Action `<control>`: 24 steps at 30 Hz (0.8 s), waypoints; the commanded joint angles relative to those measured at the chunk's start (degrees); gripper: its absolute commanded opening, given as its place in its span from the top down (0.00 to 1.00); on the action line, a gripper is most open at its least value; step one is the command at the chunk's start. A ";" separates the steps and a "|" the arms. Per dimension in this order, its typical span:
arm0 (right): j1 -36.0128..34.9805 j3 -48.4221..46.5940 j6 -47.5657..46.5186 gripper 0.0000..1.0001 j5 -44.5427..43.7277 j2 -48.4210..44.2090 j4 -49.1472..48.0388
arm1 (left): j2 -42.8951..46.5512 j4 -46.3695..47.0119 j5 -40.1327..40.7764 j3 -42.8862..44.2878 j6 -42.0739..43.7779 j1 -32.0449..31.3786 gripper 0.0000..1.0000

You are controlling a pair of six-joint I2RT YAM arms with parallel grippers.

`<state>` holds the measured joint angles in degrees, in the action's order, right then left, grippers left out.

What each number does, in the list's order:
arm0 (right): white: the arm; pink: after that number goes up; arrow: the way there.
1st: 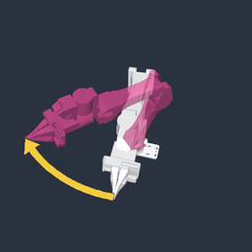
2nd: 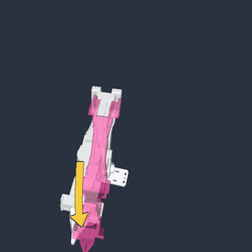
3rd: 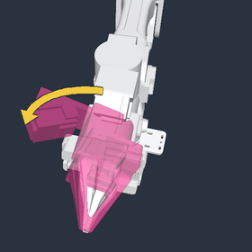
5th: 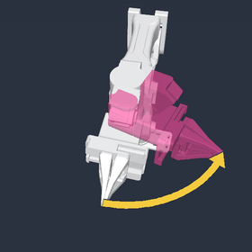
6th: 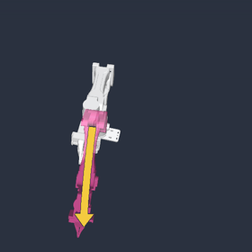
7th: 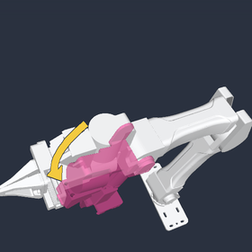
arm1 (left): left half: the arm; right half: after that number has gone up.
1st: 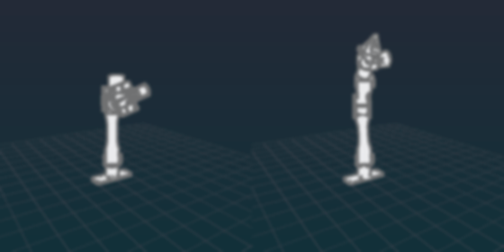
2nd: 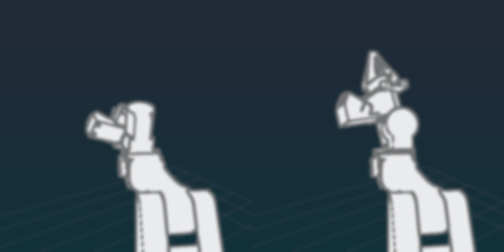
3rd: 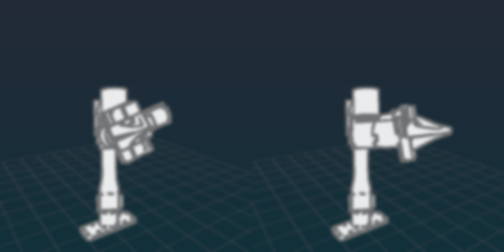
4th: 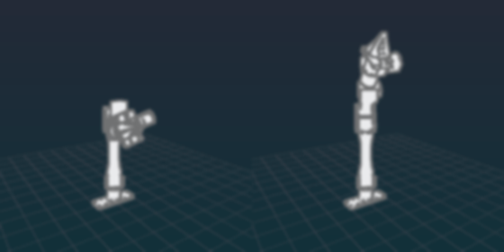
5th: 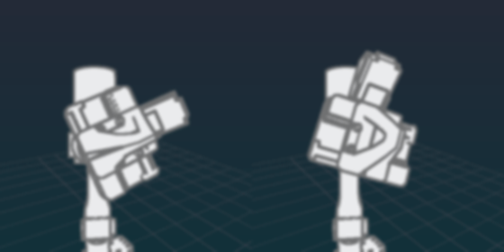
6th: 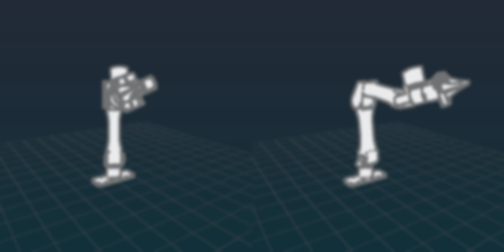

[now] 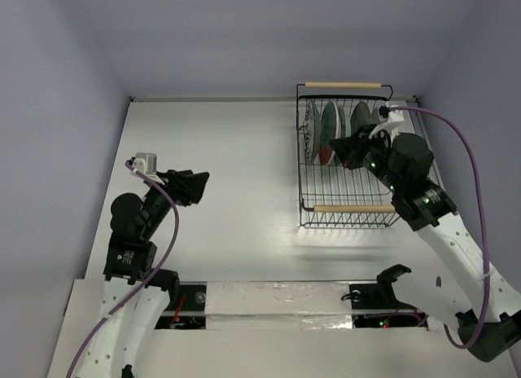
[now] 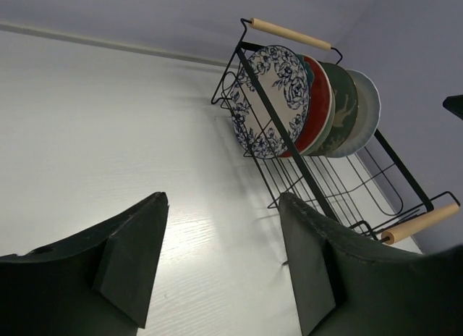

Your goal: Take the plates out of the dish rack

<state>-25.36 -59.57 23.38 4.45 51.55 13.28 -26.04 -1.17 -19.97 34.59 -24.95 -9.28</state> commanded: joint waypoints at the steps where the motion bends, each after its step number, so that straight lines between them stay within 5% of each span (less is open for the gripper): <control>1: -1.09 -5.37 -2.37 1.00 -8.65 2.58 0.69 | -0.50 1.26 0.37 3.29 1.92 -0.21 0.46; 7: -2.14 -8.71 -5.00 1.00 -17.01 7.59 3.15 | 0.99 1.61 0.98 3.29 2.36 -0.21 0.98; 8: -2.14 -9.42 -5.70 1.00 -18.15 9.25 3.42 | 1.08 1.26 1.68 3.38 2.36 -0.21 1.00; 16: -2.14 -18.74 -8.96 1.00 -24.57 21.12 7.20 | 0.47 -0.23 4.93 3.38 2.19 -0.21 1.00; 18: -2.14 -21.19 -9.66 0.89 -26.06 25.08 7.64 | -0.06 -1.20 5.81 3.64 2.19 -0.21 0.94; 21: -2.14 -24.18 -10.63 0.54 -25.63 30.34 8.25 | -0.41 -1.20 5.29 3.64 2.27 0.40 0.76; 24: -2.14 -26.90 -10.98 0.40 -25.89 34.22 8.25 | -0.59 -0.94 4.59 3.47 2.27 0.93 0.66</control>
<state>-27.09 -82.15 13.93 -19.51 83.42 20.62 -26.24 -3.62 -15.14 35.53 -23.00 -8.86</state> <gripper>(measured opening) 0.579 0.328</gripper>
